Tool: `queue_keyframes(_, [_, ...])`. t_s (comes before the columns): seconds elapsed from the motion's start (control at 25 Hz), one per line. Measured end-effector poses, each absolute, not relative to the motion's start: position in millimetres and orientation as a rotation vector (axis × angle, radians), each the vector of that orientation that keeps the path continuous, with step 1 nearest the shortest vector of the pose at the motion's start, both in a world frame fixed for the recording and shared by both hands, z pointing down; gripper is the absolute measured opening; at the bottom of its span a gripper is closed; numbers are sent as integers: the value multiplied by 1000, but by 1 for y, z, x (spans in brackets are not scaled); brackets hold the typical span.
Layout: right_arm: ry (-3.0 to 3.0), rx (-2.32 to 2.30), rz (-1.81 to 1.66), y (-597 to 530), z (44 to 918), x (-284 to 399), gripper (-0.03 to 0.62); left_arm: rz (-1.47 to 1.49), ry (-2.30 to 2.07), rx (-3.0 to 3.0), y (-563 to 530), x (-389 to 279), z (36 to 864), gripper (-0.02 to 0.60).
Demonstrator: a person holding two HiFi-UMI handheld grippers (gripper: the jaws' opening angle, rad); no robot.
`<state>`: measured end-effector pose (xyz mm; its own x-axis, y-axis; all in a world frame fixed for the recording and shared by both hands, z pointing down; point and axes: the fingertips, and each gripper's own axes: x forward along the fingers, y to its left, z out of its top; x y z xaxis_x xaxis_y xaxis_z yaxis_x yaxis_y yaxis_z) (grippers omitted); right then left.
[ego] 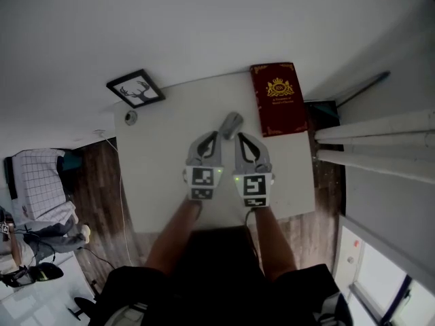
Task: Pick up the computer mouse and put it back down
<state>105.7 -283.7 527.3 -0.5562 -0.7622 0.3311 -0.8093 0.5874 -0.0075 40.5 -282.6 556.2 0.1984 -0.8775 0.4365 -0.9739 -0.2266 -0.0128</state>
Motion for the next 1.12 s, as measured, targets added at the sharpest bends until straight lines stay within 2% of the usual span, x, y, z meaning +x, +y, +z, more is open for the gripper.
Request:
queue_keyframes(0.52, [-2532, 1381, 126, -241, 490, 88, 14, 368, -1749, 2293, -233, 36, 497, 2])
queue_keyframes(1.12, [-2541, 1573, -26, -129, 423, 83, 14, 209, -1737, 2428, -127, 18, 439, 2])
